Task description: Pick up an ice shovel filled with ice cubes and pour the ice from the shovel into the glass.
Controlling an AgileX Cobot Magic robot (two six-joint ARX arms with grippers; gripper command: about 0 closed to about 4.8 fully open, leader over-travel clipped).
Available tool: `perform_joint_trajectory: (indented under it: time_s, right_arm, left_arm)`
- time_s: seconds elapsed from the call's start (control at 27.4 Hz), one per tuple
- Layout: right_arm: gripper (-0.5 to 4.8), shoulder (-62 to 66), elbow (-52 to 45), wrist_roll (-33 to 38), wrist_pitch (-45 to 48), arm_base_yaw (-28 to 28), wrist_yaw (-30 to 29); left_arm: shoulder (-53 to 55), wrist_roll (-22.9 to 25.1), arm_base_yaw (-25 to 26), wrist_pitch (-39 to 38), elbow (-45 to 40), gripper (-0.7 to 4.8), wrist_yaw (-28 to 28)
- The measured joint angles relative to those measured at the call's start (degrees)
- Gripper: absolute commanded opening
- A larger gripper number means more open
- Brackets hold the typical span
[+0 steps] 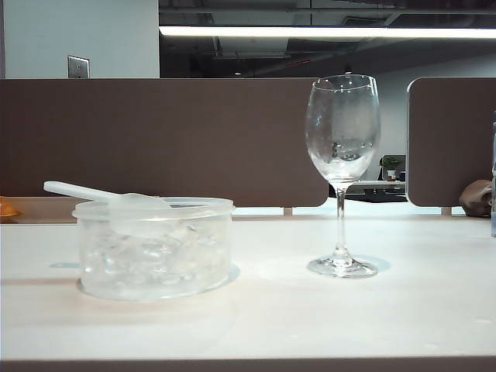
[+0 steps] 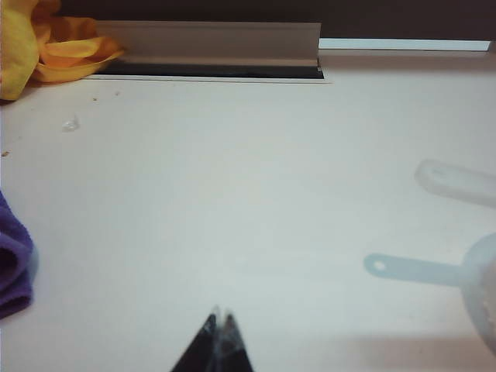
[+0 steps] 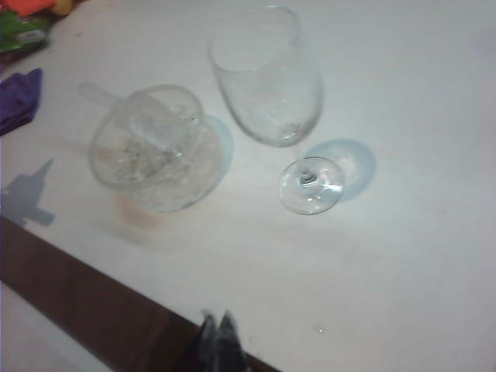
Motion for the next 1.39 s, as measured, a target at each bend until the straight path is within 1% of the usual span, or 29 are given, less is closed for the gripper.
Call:
perform_joint_trajectory:
  time_s: [0.18, 0.4, 0.55, 0.62, 0.69, 0.77, 0.99, 1.13, 1.39]
  right_arm:
    - [-0.05, 4.1, 0.0, -0.1, -1.0, 1.2, -0.4]
    - [-0.05, 7.1, 0.0, -3.7, -3.7, 1.5, -3.9]
    - [-0.05, 7.4, 0.4, -4.3, -3.5, 1.5, -4.2]
    - [-0.05, 7.4, 2.1, -4.5, -3.1, 1.5, -4.2]
    - [-0.05, 7.4, 4.4, -5.3, -2.5, 1.5, -1.6]
    - [-0.05, 7.5, 6.2, -5.8, -2.7, 1.5, -0.9]
    - [-0.05, 7.6, 7.0, -5.8, -3.1, 1.5, -3.6]
    - [-0.05, 7.6, 7.1, -6.1, -5.7, 1.5, -3.7]
    - [-0.05, 7.7, 7.1, -7.1, -6.6, 1.5, -3.7]
  left_arm:
    - [0.0, 0.0, 0.0, 0.0, 0.0, -0.03, 0.0]
    - [0.0, 0.0, 0.0, 0.0, 0.0, -0.03, 0.0]
    - [0.0, 0.0, 0.0, 0.0, 0.0, -0.03, 0.0]
    - [0.0, 0.0, 0.0, 0.0, 0.0, -0.03, 0.0]
    - [0.0, 0.0, 0.0, 0.0, 0.0, -0.03, 0.0]
    - [0.0, 0.0, 0.0, 0.0, 0.0, -0.03, 0.0]
    - [0.0, 0.0, 0.0, 0.0, 0.0, -0.03, 0.0]
    - [0.0, 0.0, 0.0, 0.0, 0.0, -0.03, 0.0]
    - [0.0, 0.0, 0.0, 0.0, 0.0, -0.03, 0.0]
